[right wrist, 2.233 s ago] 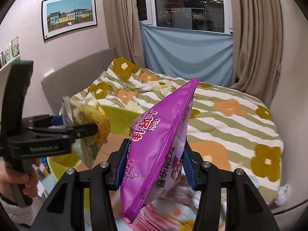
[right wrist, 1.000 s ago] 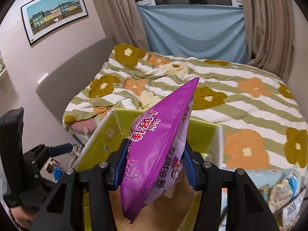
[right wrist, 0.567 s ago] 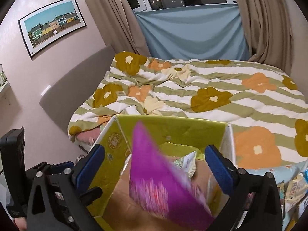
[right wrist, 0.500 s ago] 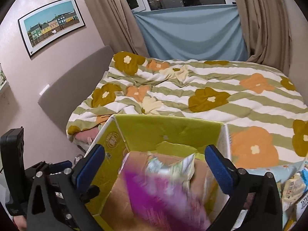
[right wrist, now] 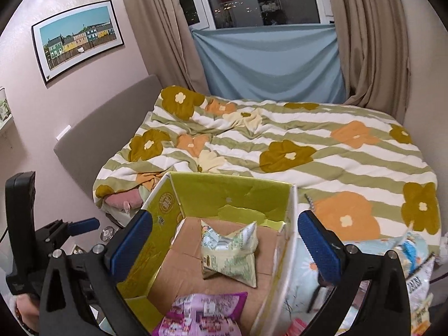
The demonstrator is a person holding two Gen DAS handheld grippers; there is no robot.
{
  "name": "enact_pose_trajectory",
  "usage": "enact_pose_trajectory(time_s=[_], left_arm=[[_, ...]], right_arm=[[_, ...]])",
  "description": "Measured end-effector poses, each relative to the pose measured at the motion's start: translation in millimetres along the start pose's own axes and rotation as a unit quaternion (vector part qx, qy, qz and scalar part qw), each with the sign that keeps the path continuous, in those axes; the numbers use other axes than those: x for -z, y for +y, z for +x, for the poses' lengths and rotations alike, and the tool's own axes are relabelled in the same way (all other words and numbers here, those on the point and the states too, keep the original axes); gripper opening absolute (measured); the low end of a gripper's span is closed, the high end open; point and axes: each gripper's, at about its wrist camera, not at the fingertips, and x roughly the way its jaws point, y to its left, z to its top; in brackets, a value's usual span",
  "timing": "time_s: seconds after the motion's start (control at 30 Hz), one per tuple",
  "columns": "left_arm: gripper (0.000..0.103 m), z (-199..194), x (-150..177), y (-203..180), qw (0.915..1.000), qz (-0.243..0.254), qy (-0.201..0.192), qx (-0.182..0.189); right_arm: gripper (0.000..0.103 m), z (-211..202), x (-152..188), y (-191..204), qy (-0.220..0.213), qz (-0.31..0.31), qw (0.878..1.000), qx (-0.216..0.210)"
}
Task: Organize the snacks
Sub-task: 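Move both tools back over the snack heap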
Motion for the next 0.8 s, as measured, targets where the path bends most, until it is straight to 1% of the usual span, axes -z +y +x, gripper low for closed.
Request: enact_pose_trajectory(time_s=[0.27, 0.4, 0.47, 0.53, 0.63, 0.8], left_arm=[[0.103, -44, 9, -42, 0.9992, 0.024, -0.026, 0.019], [0.103, -58, 21, -75, 0.9985, 0.034, -0.031, 0.03], [0.103, -62, 29, -94, 0.9982, 0.037, -0.031, 0.035], [0.103, -65, 41, -118, 0.998, 0.041, -0.028, 0.041], [0.103, -64, 56, -153, 0.9974, 0.046, -0.017, 0.053], [0.103, -58, 88, -214, 0.9953, 0.062, 0.011, 0.073]], right_arm=[[0.103, -66, 14, -12, -0.012, 0.014, 0.999, 0.033], [0.103, -101, 31, -30, -0.012, 0.016, 0.998, 0.053], [0.103, -122, 42, -46, -0.014, 0.015, 0.998, 0.065], [0.103, -137, 51, -58, -0.013, 0.017, 0.997, 0.075], [0.103, -164, 70, -88, -0.005, 0.025, 0.996, 0.084], [0.103, -197, 100, -128, 0.003, 0.031, 0.994, 0.109]])
